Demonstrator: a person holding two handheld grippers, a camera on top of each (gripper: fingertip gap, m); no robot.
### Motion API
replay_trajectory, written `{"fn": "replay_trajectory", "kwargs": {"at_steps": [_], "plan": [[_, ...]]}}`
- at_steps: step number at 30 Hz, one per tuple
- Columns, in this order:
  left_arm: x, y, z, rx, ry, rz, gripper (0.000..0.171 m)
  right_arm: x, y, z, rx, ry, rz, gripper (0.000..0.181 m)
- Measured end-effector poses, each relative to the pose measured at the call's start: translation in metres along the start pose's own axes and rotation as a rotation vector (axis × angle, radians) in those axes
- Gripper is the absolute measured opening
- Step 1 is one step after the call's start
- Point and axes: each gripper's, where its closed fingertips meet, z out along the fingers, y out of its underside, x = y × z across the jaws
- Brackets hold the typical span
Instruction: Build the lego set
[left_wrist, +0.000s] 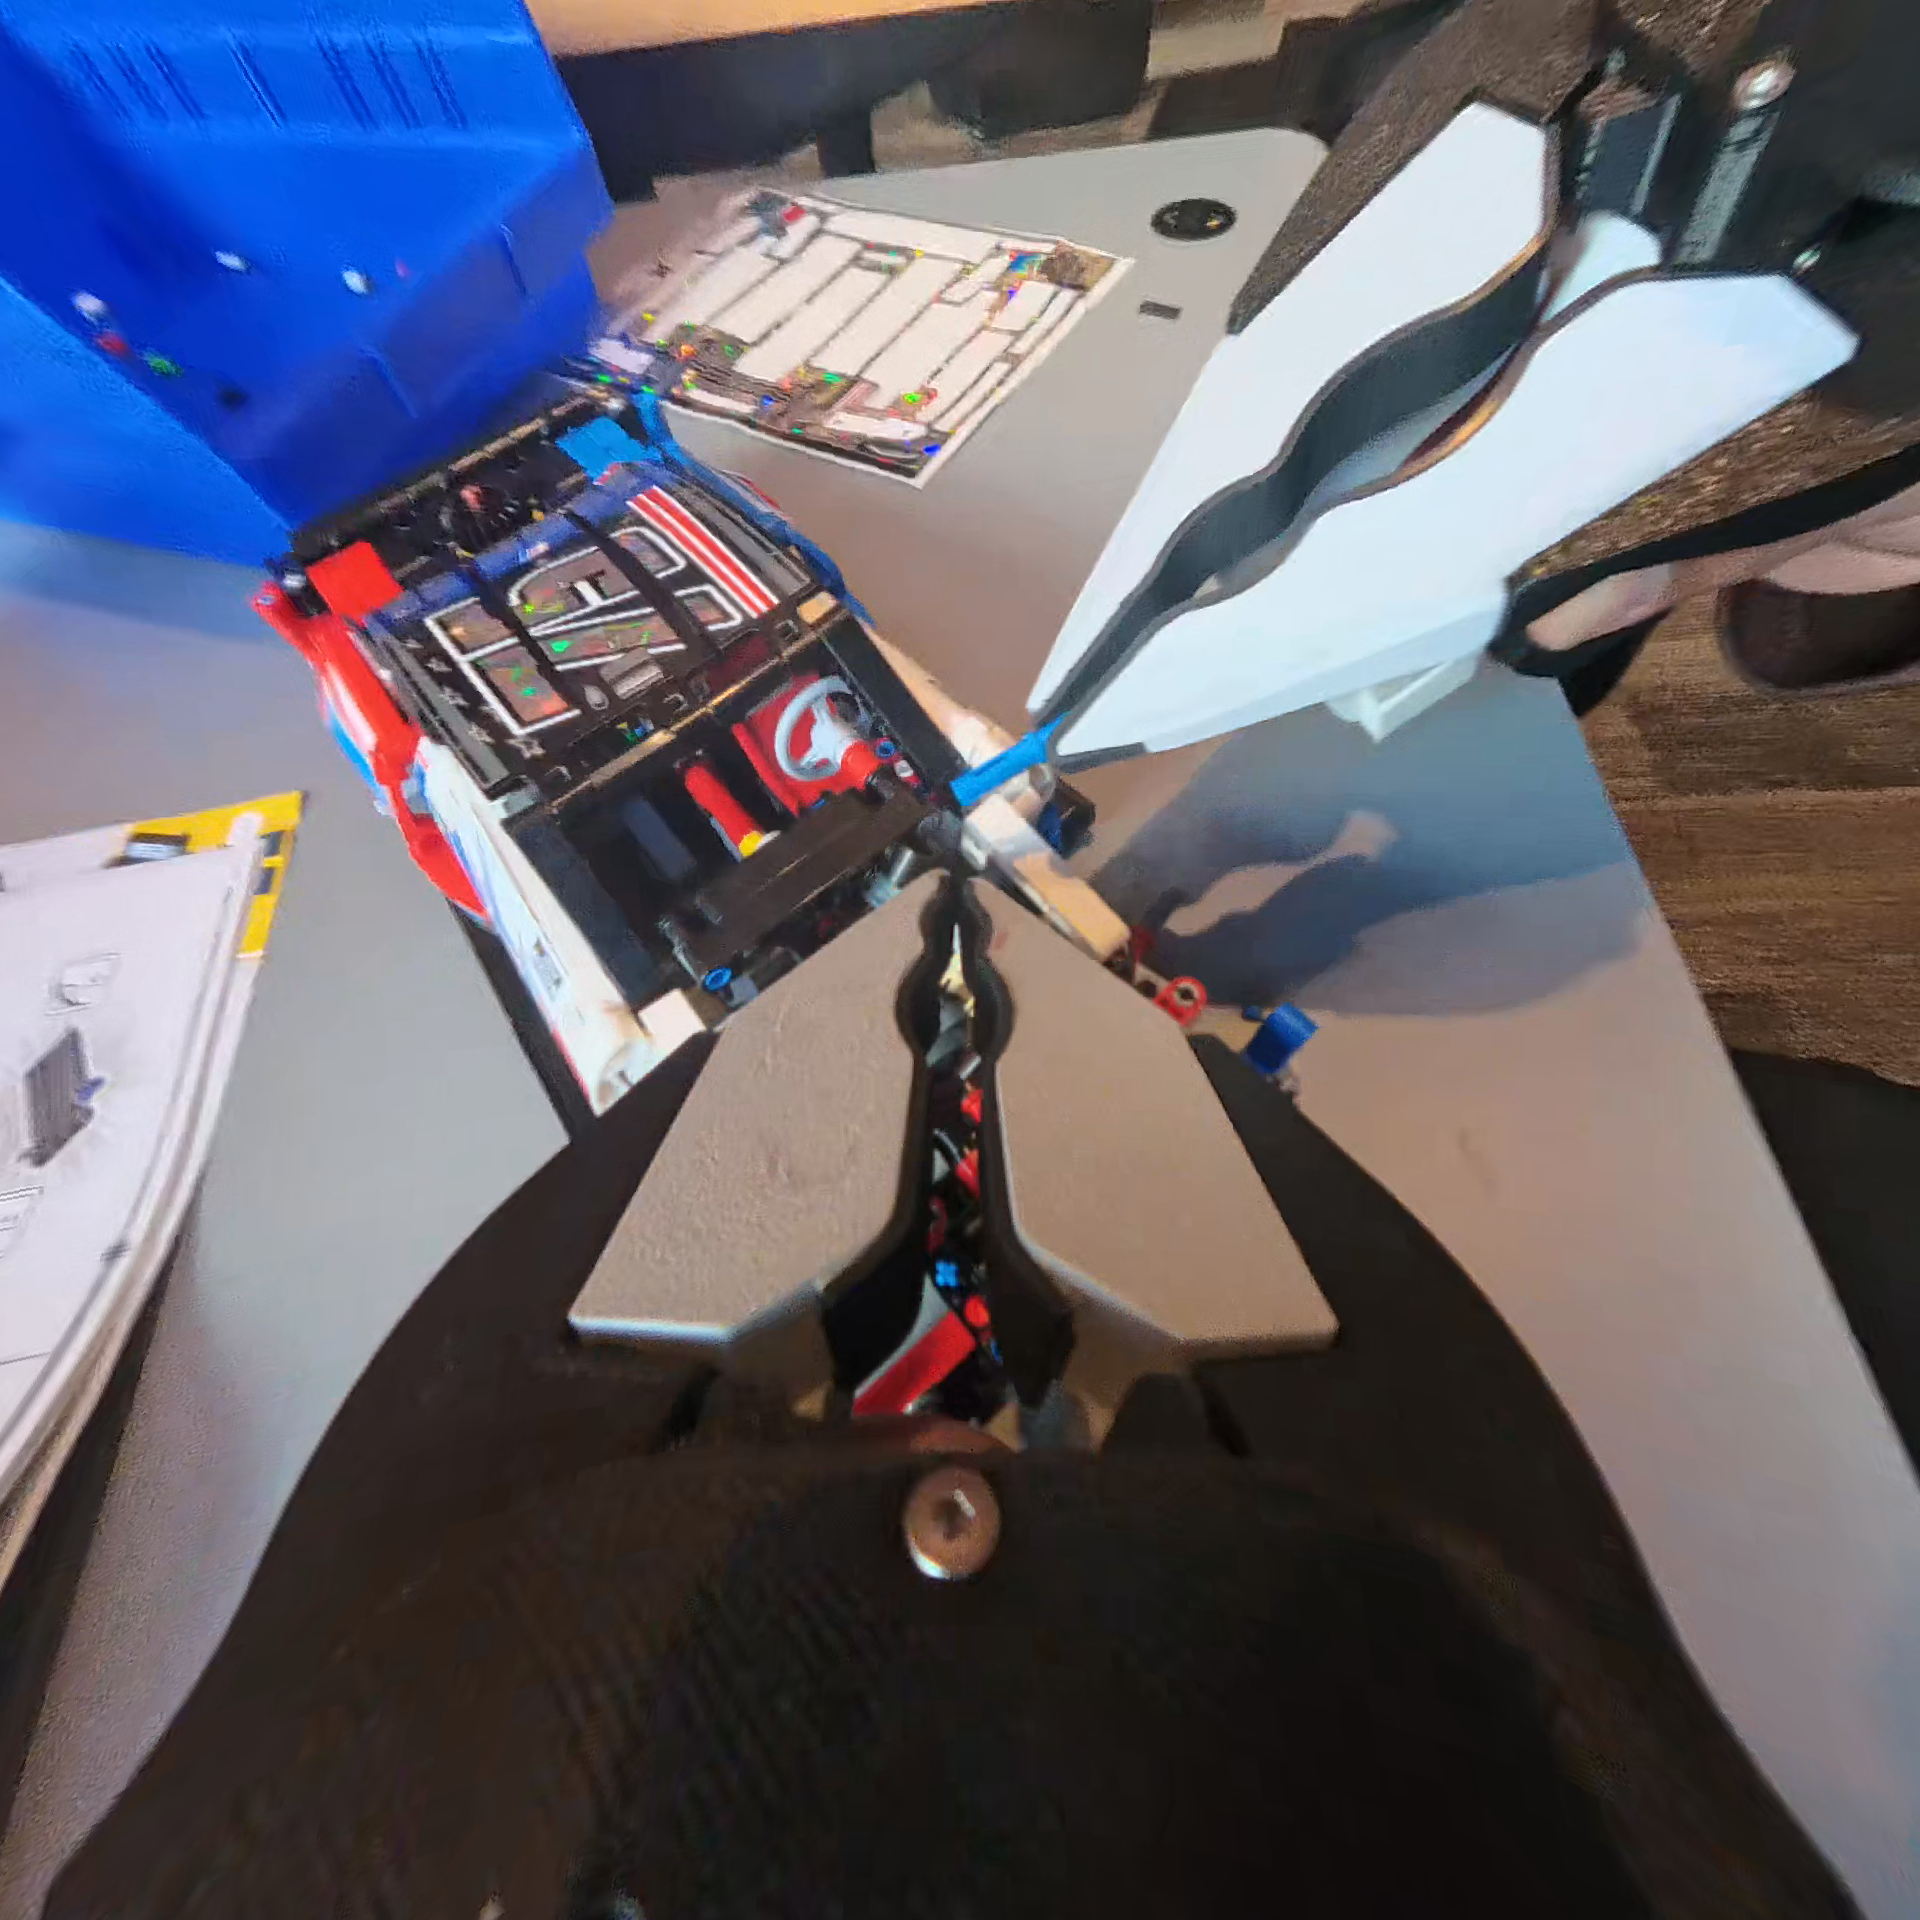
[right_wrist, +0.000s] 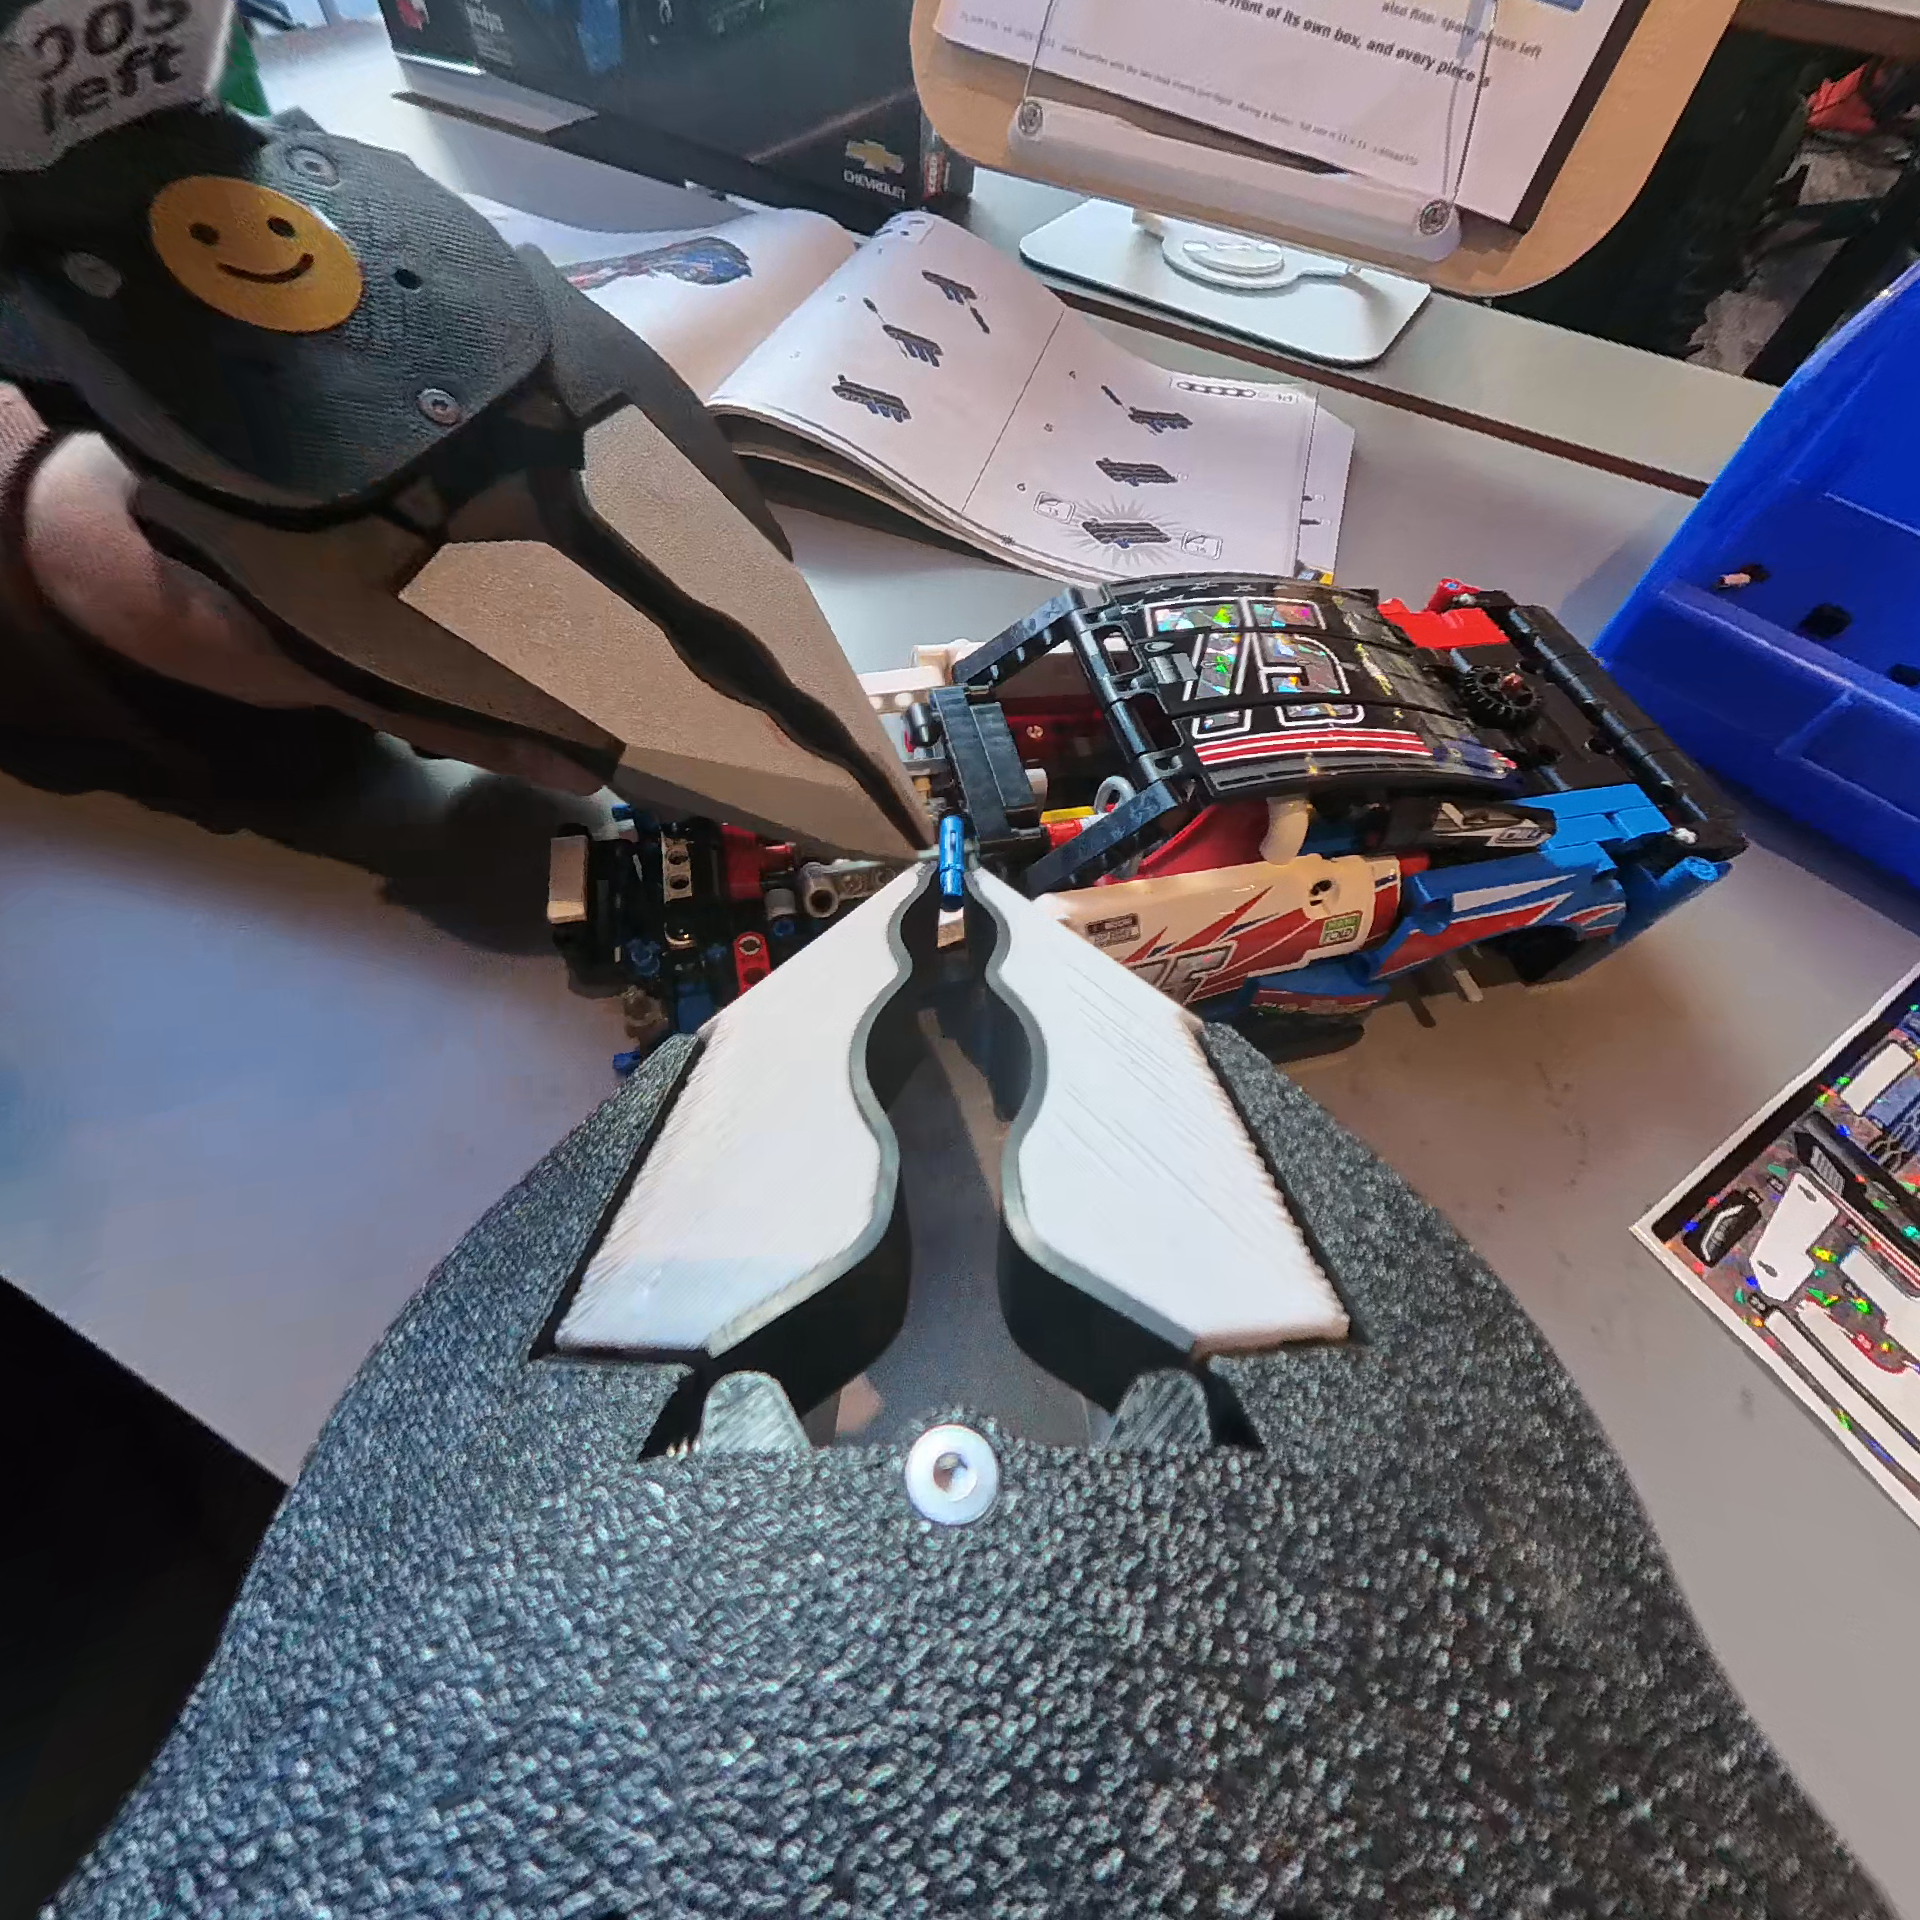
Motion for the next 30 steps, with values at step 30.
{"fn": "replay_trajectory", "kwargs": {"at_steps": [30], "plan": [[-0.023,-0.006,0.002,-0.062,-0.208,0.202,0.015,0.057,-0.008,-0.008,0.03,0.083,-0.03,0.004]]}}
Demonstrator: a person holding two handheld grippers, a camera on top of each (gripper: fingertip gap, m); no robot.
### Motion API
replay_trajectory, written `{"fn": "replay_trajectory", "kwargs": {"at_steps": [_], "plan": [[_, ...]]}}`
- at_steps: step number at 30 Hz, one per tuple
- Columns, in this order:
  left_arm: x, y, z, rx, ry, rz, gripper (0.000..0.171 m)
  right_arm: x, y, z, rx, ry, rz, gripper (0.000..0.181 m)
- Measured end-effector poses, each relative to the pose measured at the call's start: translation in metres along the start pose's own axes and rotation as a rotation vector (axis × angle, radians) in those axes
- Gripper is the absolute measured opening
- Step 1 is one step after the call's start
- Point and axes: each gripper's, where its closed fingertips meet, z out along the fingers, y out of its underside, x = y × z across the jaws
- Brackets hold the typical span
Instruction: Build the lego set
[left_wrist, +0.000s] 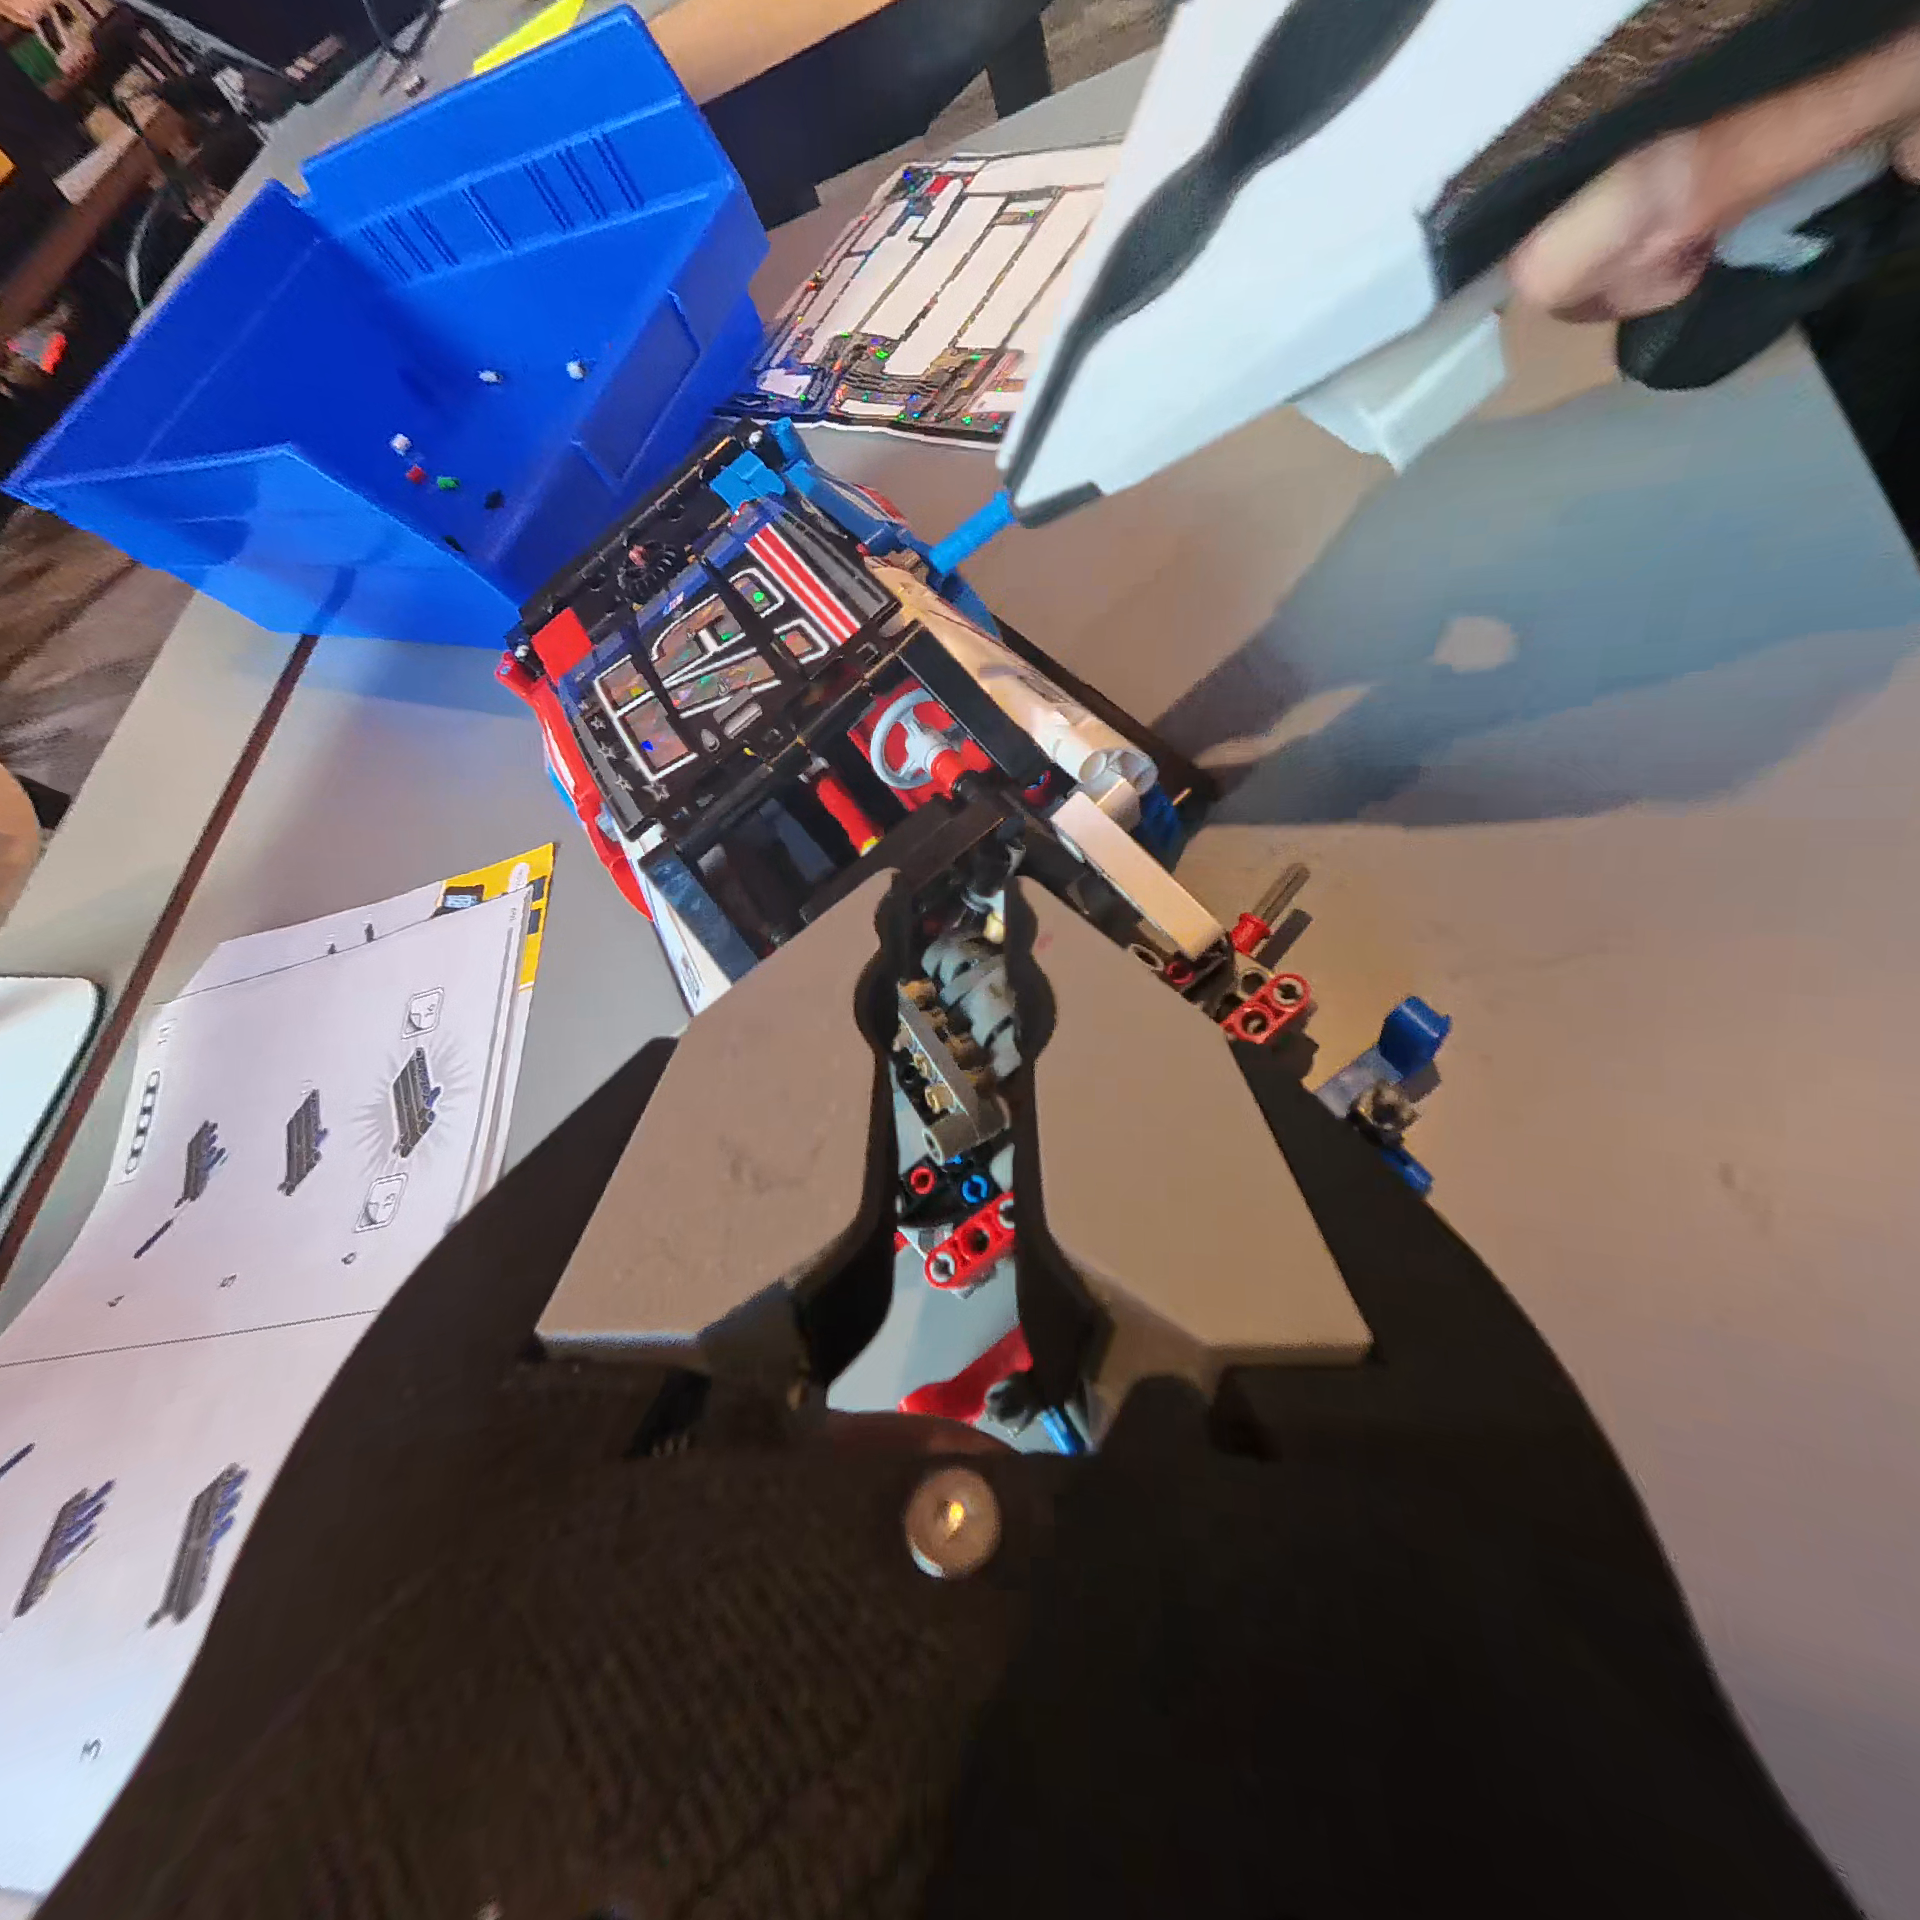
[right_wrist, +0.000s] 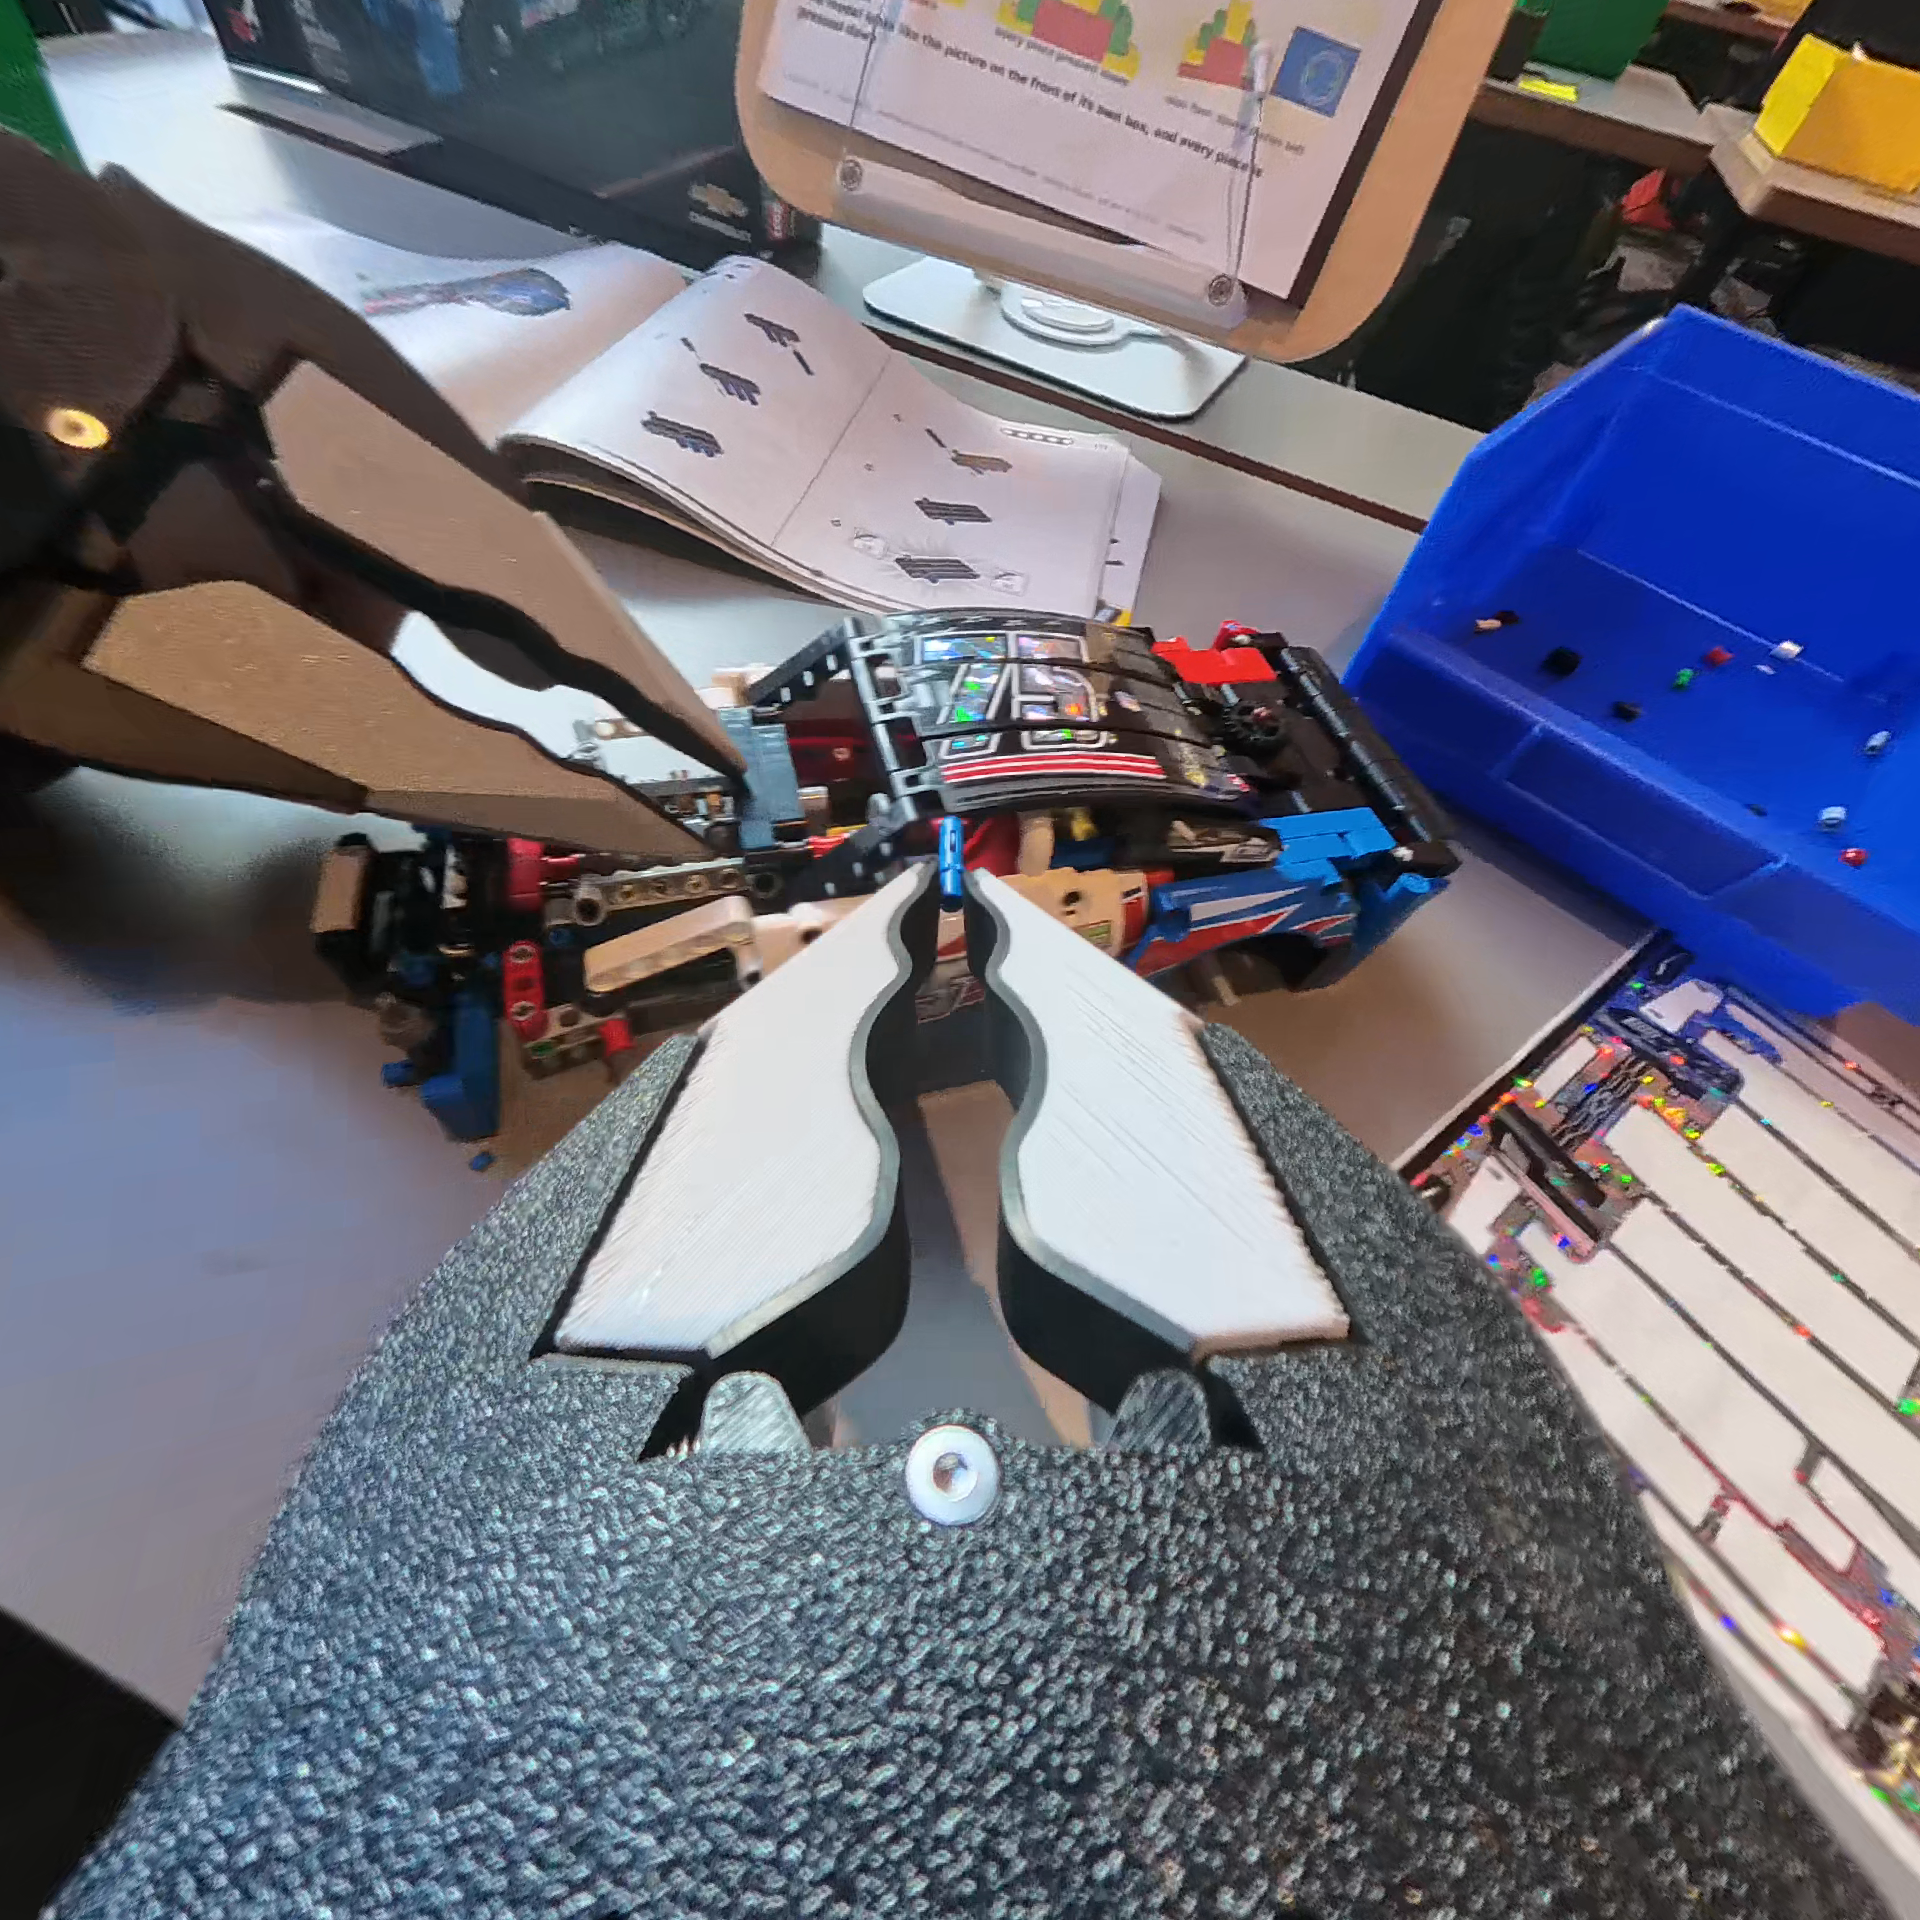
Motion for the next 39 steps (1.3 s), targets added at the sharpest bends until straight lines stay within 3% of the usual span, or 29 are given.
{"fn": "replay_trajectory", "kwargs": {"at_steps": [4,10,18,20,22,26,39], "plan": [[-0.001,-0.002,0.0,-0.003,-0.043,0.069,0.015,-0.001,-0.016,0.006,0.101,-0.105,0.002,0.004],[0.003,-0.004,-0.001,0.004,-0.131,0.234,0.005,0.01,-0.018,0.029,0.133,-0.109,0.051,0.004],[0.005,-0.005,0.002,0.003,-0.084,0.151,0.004,0.007,-0.023,0.034,0.158,-0.155,0.077,0.004],[0.009,-0.004,0.003,-0.008,-0.042,0.109,0.015,0.007,-0.025,0.033,0.162,-0.161,0.073,0.004],[0.008,-0.003,0.003,-0.009,-0.029,0.087,0.013,0.006,-0.026,0.032,0.163,-0.169,0.067,0.004],[0.002,0.001,0.006,-0.025,-0.088,0.139,0.005,0.002,-0.023,0.034,0.152,-0.18,0.059,0.005],[0.001,-0.005,0.009,0.011,-0.123,0.18,0.007,-0.009,-0.001,0.015,0.053,-0.238,-0.014,0.004]]}}
